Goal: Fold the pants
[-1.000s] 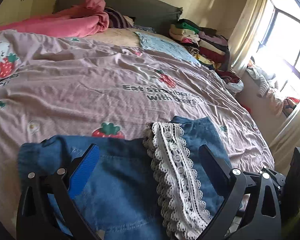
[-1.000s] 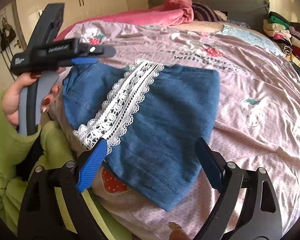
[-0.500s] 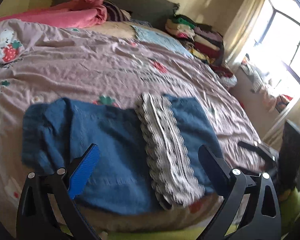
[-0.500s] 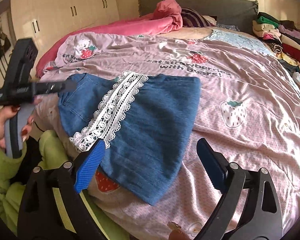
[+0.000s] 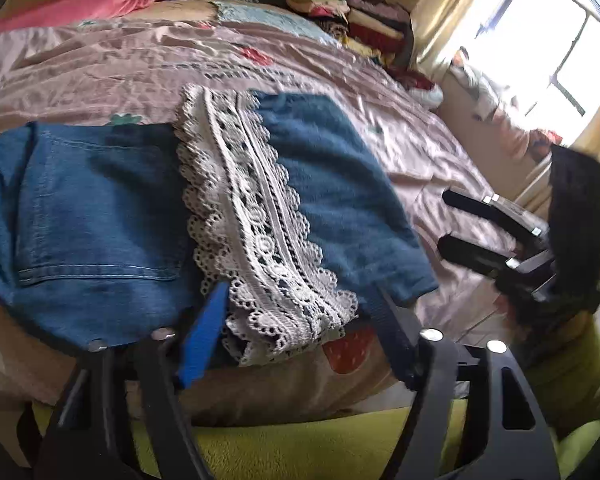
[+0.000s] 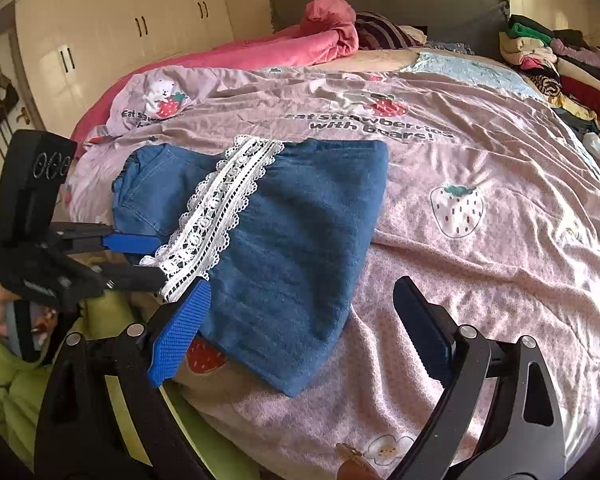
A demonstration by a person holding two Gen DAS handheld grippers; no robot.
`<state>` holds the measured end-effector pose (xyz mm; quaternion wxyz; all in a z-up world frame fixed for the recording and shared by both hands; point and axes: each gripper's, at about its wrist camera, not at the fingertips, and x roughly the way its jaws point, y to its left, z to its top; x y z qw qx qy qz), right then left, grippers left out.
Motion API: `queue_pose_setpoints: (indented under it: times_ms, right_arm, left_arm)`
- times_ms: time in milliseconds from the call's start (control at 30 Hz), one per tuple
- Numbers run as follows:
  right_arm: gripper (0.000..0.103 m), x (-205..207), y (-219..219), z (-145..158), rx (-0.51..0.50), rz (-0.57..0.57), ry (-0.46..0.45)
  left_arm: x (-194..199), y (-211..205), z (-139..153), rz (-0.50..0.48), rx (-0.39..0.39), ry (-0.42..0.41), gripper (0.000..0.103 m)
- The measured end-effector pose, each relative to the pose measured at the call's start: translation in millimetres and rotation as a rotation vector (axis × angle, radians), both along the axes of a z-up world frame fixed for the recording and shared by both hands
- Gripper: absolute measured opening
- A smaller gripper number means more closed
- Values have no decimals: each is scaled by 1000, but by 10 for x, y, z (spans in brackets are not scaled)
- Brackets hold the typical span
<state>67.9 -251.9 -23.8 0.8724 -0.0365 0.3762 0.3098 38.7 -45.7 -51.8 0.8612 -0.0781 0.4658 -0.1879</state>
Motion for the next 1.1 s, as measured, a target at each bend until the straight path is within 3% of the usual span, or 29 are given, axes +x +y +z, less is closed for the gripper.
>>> queue_pose_setpoints:
  times_ms: [67,133,300,433,600,833,1100]
  right_arm:
    - [86,-5,9,-29,-1,5,7]
    - [86,-15,43,-54,-5,19,13]
    - [86,-60,232,14,3,89,-19]
    - [83,-45,364,-88,-38,114,-5]
    - [64,0,383,-378,-125,118,56]
    - [64,-10,403,-421,-134,114,65]
    - [65,11,293,-271,-58,92,89]
  left_arm:
    - [5,-38,-57,-7,66,2,29]
    - [-2,17,-66,-5,76,10,24]
    - [-78,153,-65,12,88,11,24]
    - [-84,176,-70,22,82,10,28]
    - [-83,162,-77,21,87,8,33]
    - [-104,162,-24,26,92,-8,51]
    - [-126,167,88,39,120,-32,75]
